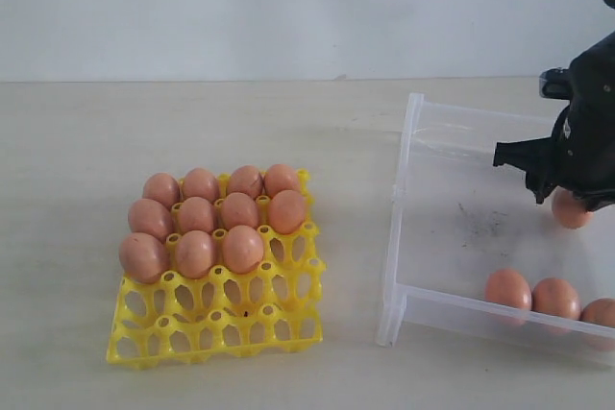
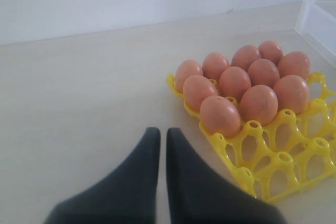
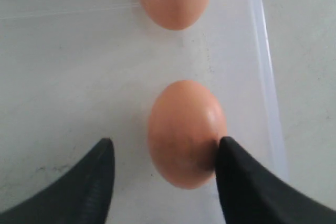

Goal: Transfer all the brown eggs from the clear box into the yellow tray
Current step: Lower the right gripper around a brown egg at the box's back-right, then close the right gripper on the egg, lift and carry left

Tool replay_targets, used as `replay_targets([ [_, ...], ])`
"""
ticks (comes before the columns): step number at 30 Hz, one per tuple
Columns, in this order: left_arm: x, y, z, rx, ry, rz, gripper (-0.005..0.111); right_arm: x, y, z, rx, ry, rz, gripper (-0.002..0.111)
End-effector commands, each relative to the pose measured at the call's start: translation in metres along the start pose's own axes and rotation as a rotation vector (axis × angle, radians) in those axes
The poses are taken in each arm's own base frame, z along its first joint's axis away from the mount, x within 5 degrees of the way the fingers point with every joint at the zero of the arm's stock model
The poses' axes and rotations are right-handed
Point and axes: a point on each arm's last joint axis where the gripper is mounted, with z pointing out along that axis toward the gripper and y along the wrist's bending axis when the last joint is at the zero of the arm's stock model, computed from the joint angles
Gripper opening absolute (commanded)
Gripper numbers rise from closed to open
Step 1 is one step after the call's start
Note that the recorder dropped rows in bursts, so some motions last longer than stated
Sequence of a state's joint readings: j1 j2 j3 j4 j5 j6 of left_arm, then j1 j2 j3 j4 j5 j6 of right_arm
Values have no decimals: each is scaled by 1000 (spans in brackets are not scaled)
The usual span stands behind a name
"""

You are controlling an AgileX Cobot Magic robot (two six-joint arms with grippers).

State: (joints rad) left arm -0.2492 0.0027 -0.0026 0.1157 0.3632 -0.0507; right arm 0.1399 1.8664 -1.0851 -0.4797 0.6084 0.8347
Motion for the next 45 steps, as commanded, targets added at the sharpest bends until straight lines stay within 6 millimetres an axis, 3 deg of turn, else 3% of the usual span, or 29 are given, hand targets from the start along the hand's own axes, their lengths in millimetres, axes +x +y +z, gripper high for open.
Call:
replay_targets([
  [1,0,0,0,4,-4,-5,4,-2,-6,16,9,18,15,28],
  [8,0,0,0,4,-4,-5,4,-4,-11,24,15,7,-8,62],
  [13,0,0,0,4,-4,-5,4,-8,-7,24,-25,-39,-18,63],
  [21,0,0,0,4,-4,-5,4,-14,-15,26,-46,-61,209,63],
  [27,0,0,0,4,-4,-5,4,-21,-14,27,-111,-115,243,63],
  [28,0,0,0,4,-4,-5,4,-21,-16,28,-109,-112,246,61],
  [31,0,0,0,4,-4,-5,4,-20,-28,38,-50,-80,242,41],
  [33,0,0,0,4,-4,-5,4,-21,-33,40,-37,-82,214,19],
  [34,0,0,0,4,-4,-5,4,-21,-33,40,-39,-86,169,0],
  [40,0,0,0,4,-4,-5,4,-20,5,32,-279,-250,-42,0],
  [45,0,0,0,4,-4,-5,4,-1,25,10,-682,-668,-178,0],
])
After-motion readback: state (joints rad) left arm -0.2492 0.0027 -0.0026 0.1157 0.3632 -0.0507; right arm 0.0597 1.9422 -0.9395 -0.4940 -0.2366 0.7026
